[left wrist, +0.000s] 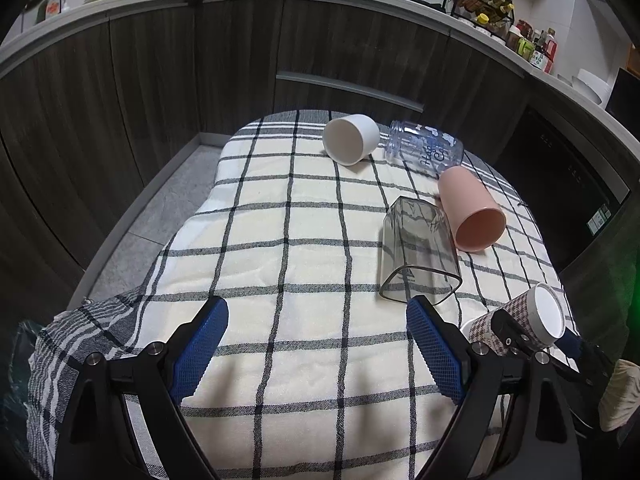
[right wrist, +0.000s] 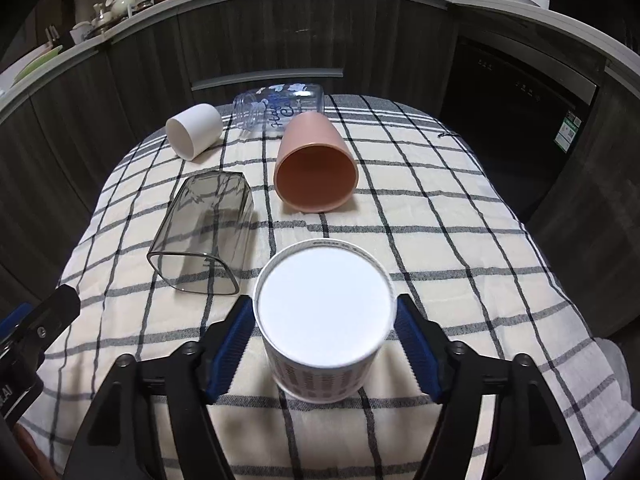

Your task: Flip cup upside down

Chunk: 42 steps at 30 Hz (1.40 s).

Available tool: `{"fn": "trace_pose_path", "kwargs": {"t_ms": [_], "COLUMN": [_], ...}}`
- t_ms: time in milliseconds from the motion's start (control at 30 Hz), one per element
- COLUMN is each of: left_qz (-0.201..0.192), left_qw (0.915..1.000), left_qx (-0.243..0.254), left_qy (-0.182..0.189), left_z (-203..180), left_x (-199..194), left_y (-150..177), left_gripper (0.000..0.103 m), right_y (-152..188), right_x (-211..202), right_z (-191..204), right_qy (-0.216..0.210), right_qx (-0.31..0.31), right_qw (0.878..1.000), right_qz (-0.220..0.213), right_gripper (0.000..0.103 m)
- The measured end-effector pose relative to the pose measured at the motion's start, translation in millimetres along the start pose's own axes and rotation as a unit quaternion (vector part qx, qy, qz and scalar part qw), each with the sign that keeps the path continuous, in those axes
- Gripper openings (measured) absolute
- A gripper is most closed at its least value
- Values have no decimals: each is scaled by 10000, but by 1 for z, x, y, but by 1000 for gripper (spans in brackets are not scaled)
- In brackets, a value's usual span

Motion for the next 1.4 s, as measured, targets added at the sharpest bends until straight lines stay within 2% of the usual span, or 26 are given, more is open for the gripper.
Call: {"fn": "trace_pose_path", "kwargs": {"t_ms": [267,433,500,667,900,1067,1233,1400], "left_qz": [-264,-389,-494,-597,-736,-839,-931,-1017], "left_qw": [9994,9985,9977,9965,9944,9914,9901,9892], "left_qx": [201,373,466,591,756,950,880,867], "left_qy": [-37,-38,-46,-30,-62,-330,-579,-602], "left_z": [-17,-31,-37,-49,-66,-73,-66,-64], "left_x": [-29,-49,-60,-80,-117,-137,-147,-155], "left_y": [-4,-4,-4,-3,3,7,6,5], "left_gripper": [92,93,97,97,98,100,100,100], "right_y": [-2,-4,-6,-8,-2,0,-1,0], "right_x": [-36,-71,-83,-114,-140,-154,-165,-172], "right_z": [-12,-25,-30,-41,-55,-63,-69,-69], "right_qy": [-193,-323,-359,-441,-634,-643,-632,-636], "right_qx": [46,42,53,97,193,235,266,251], "right_qw": [9995,9977,9967,9938,9929,9922,9914,9910], "right_qz": [-261,-597,-731,-1012,-987,-1043,-1116,-1149], "right_gripper": [74,74,76,80,80,81,82,82]}}
Point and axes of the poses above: each gripper's, at about its wrist camera, not at the fingertips, and x roughly the way its jaws point, z to its left, y to its underside, the point moved 6 cm from there along x, roughly the way its jaws point, and after that the axes turned 10 degrees about y, right-handed, at the moved point
